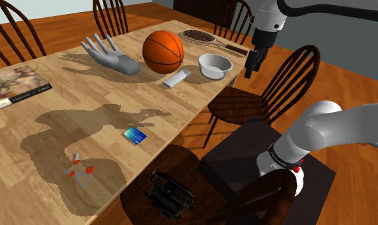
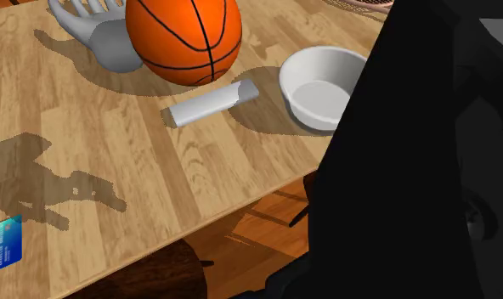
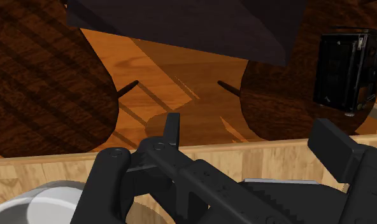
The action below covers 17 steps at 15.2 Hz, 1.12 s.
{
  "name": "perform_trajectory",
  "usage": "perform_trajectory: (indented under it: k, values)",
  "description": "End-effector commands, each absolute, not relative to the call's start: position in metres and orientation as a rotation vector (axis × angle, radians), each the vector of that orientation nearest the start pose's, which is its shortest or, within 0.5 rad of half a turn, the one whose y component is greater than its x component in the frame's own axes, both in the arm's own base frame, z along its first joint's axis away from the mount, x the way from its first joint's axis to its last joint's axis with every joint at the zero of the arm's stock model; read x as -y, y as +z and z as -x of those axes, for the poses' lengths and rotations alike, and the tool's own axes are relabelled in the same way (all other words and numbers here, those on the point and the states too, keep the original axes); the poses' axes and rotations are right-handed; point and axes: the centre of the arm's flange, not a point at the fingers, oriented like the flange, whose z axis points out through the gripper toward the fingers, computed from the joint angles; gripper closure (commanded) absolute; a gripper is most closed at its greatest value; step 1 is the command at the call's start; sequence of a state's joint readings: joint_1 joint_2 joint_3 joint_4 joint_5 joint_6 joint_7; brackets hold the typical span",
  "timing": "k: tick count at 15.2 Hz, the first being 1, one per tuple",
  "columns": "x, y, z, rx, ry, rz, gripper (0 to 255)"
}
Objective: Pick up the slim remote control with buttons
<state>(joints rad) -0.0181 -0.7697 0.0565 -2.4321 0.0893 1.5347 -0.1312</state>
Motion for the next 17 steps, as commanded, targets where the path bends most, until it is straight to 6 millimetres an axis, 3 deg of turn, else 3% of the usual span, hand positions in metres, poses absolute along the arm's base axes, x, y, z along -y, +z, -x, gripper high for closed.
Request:
perform_trajectory:
  k: [1, 9, 17]
  values:
    - [-0.025, 0.547, -0.303, 0.229, 0.193, 3.070, 0]
    - [-0.089, 0.501, -0.367, -0.131, 0.152, 3.091, 0]
    - [-0.136, 0.456, -0.445, -0.491, 0.108, 3.070, 0]
